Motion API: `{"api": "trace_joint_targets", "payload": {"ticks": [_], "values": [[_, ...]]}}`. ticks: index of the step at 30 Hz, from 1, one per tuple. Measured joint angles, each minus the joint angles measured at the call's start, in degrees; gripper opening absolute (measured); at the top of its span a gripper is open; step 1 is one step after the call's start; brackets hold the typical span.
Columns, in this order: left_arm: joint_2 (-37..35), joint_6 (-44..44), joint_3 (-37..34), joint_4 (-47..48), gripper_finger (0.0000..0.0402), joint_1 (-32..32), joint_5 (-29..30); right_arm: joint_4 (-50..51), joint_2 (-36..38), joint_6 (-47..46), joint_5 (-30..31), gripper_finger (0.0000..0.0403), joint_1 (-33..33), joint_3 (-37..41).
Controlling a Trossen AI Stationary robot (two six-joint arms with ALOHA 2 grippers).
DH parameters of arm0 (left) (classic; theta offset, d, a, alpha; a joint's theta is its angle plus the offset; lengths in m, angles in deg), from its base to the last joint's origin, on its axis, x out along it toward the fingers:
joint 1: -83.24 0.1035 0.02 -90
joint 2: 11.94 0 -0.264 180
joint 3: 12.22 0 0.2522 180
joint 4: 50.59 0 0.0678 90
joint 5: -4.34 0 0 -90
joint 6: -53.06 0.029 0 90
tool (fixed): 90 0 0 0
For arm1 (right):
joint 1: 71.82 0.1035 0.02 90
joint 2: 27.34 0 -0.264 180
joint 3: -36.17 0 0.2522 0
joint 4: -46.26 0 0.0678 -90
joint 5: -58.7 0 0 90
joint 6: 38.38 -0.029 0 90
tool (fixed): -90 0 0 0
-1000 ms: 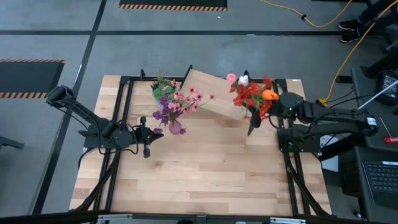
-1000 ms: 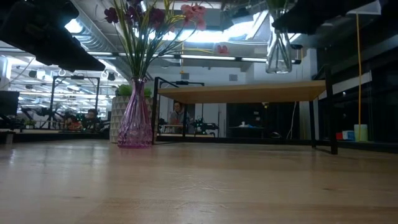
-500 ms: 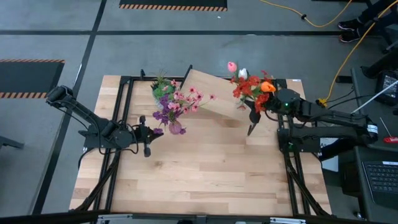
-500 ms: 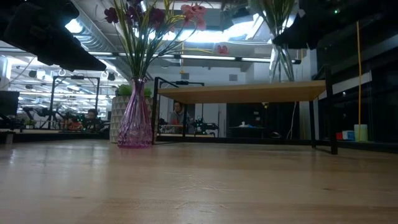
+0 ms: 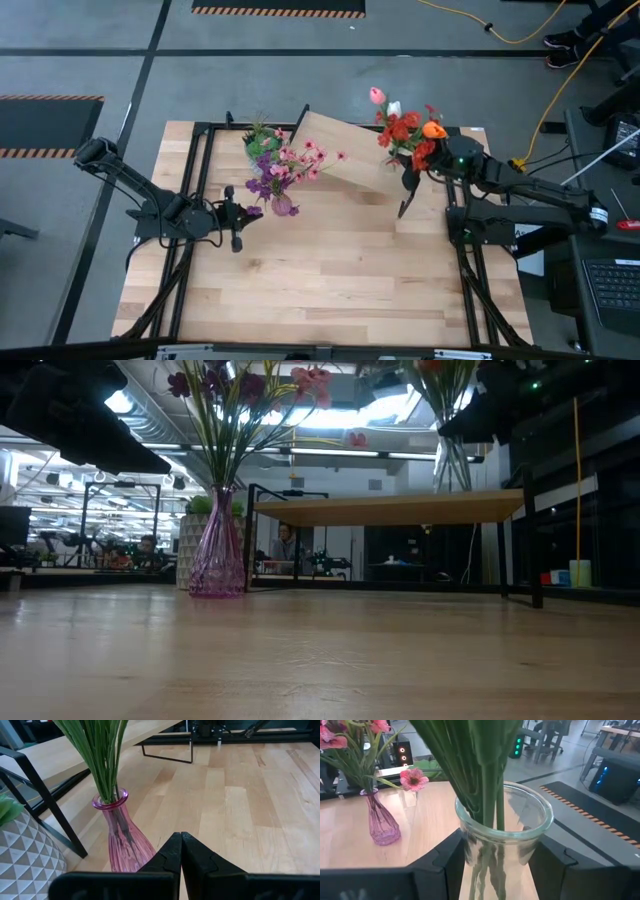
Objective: Pick and place flowers into a vace then onto a shelf
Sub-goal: Put the transparent vase on the shelf
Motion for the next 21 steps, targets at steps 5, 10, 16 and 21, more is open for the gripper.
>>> {"api": "trace_joint_targets", "payload": {"ticks": [5,10,16,21], "values": [[0.0,0.0,0.0,0.0,0.0004,0.0,0.0,0.0,0.0,0.1,-1.4,0.0172,-1.0,0.0],[0.0,0.0,0.0,0.0,0.0004,0.0,0.0,-5.4,0.0,0.5,-1.8,0.0172,-2.3,3.6],[0.0,0.0,0.0,0.0,0.0004,0.0,0.0,-6.2,0.1,1.4,-4.9,0.0172,-3.8,4.0],[0.0,0.0,0.0,0.0,0.0004,0.0,0.0,-5.7,0.2,1.4,-5.6,0.0172,-3.9,4.0]]}}
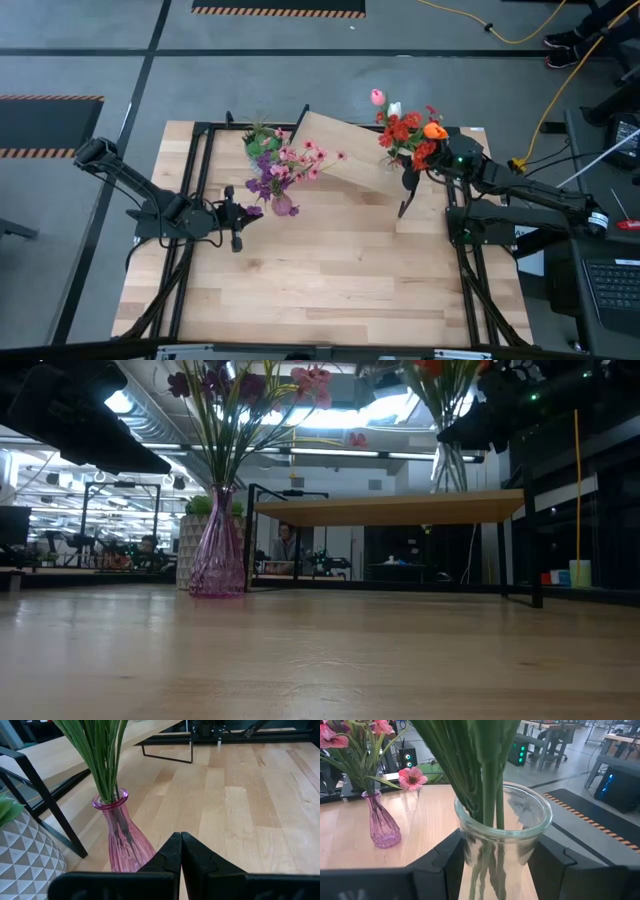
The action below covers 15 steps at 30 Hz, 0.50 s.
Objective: Pick and place flowers into a vace then onto a shelf
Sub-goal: Put the transparent vase on the shelf, then put the pink vase on the shelf
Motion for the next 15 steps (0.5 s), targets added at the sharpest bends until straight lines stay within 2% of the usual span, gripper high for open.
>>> {"api": "trace_joint_targets", "payload": {"ticks": [3,10,15], "values": [[0.0,0.0,0.0,0.0,0.0002,0.0,0.0,0.1,0.0,0.2,0.0,0.0184,0.0,0.0],[0.0,0.0,0.0,0.0,0.0005,0.0,0.0,1.1,0.0,0.0,0.0,0.0287,0.0,0.1],[0.0,0.0,0.0,0.0,0.0002,0.0,0.0,1.1,0.0,0.0,0.0,0.0314,0.0,0.1]]}}
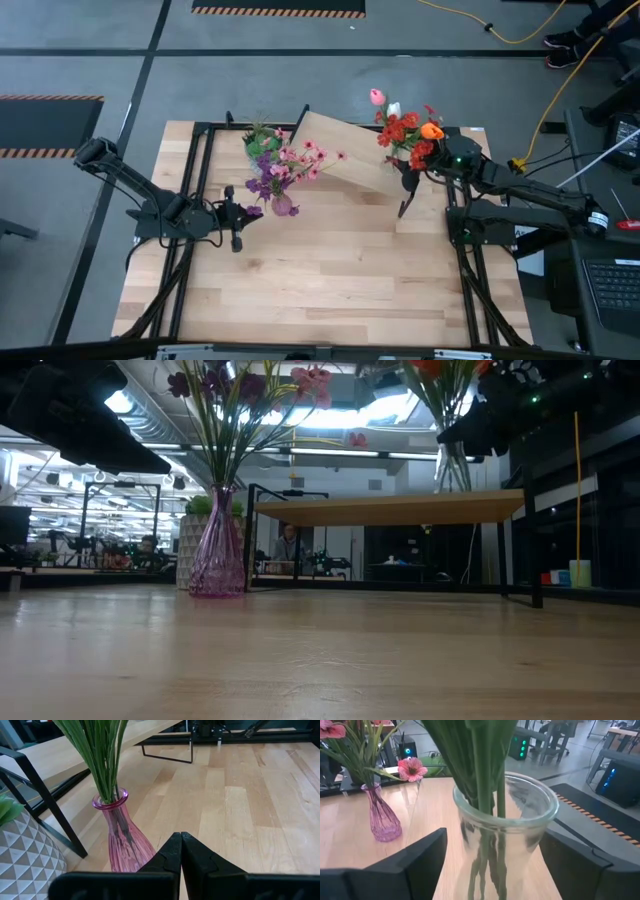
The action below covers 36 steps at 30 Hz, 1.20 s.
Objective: Pick and place flowers into a vace then onto a shelf
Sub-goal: Put the pink vase on the shelf
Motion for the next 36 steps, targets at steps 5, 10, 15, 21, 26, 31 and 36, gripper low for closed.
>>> {"api": "trace_joint_targets", "payload": {"ticks": [5,10,15,21,26,31,36], "values": [[0.0,0.0,0.0,0.0,0.0004,0.0,0.0,0.4,0.7,0.0,0.1,0.0317,0.0,0.0],[0.0,0.0,0.0,0.0,0.0004,0.0,0.0,4.0,3.2,-0.2,0.2,0.0318,0.0,-0.7],[0.0,0.0,0.0,0.0,0.0003,0.0,0.0,15.4,5.2,-3.4,0.2,0.0318,0.1,-4.8],[0.0,1.0,0.0,0.0,0.0011,0.0,0.0,21.4,6.8,-5.9,3.2,0.0306,1.7,-8.0],[0.0,1.0,0.0,0.0,0.0028,0.0,0.1,25.0,7.4,-6.8,5.5,0.0251,3.6,-9.7],[0.0,0.5,0.0,0.0,0.0063,0.0,4.4,26.2,7.3,-9.5,5.5,0.0156,7.2,-9.7],[0.0,-1.9,0.0,0.0,0.0109,0.0,10.8,25.3,7.2,-9.2,5.5,0.0030,12.5,-9.7]]}}
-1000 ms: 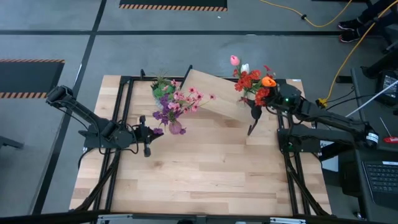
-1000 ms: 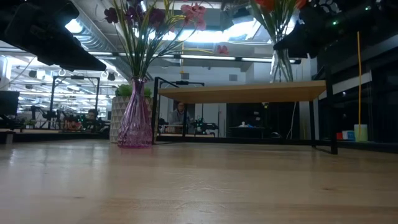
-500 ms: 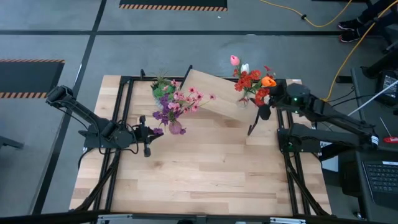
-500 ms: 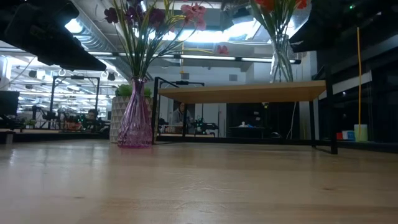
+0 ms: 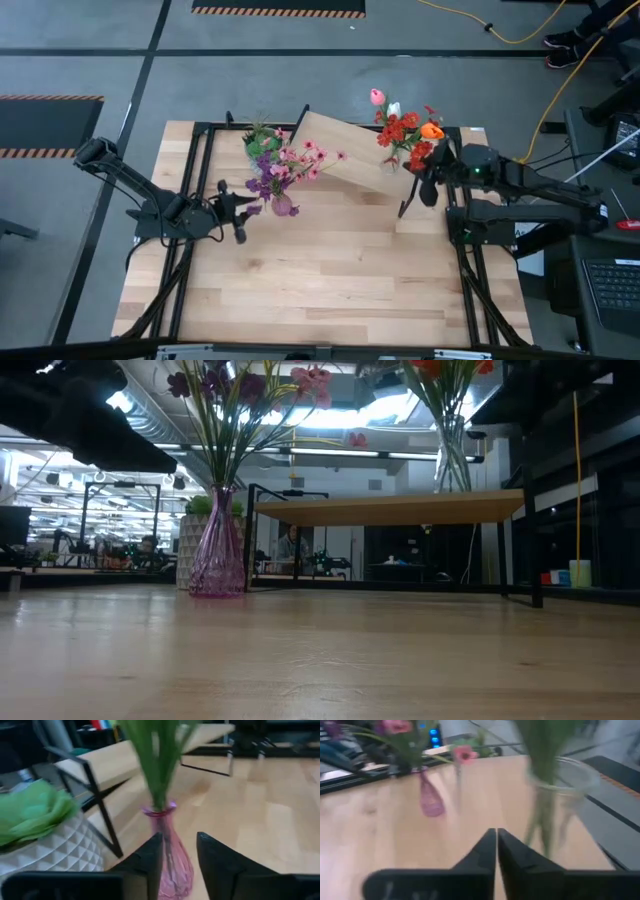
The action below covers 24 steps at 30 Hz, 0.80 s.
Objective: Pick and place flowers into a vace then onto a shelf
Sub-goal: Put the pink vase on the shelf
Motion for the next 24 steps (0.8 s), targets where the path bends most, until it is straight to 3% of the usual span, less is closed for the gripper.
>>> {"api": "trace_joint_targets", "payload": {"ticks": [5,13,24], "values": [[0.0,-4.1,0.0,0.0,0.0158,0.0,1.9,-0.6,-0.1,-1.3,-0.1,0.0010,5.9,0.0],[0.0,-1.1,0.0,0.0,0.0219,0.0,3.8,-3.4,-4.9,-1.7,5.2,0.0002,15.9,0.0],[0.3,-1.0,0.0,0.0,0.0233,0.4,0.9,-23.3,-19.1,2.0,5.9,0.0002,26.9,4.5]]}}
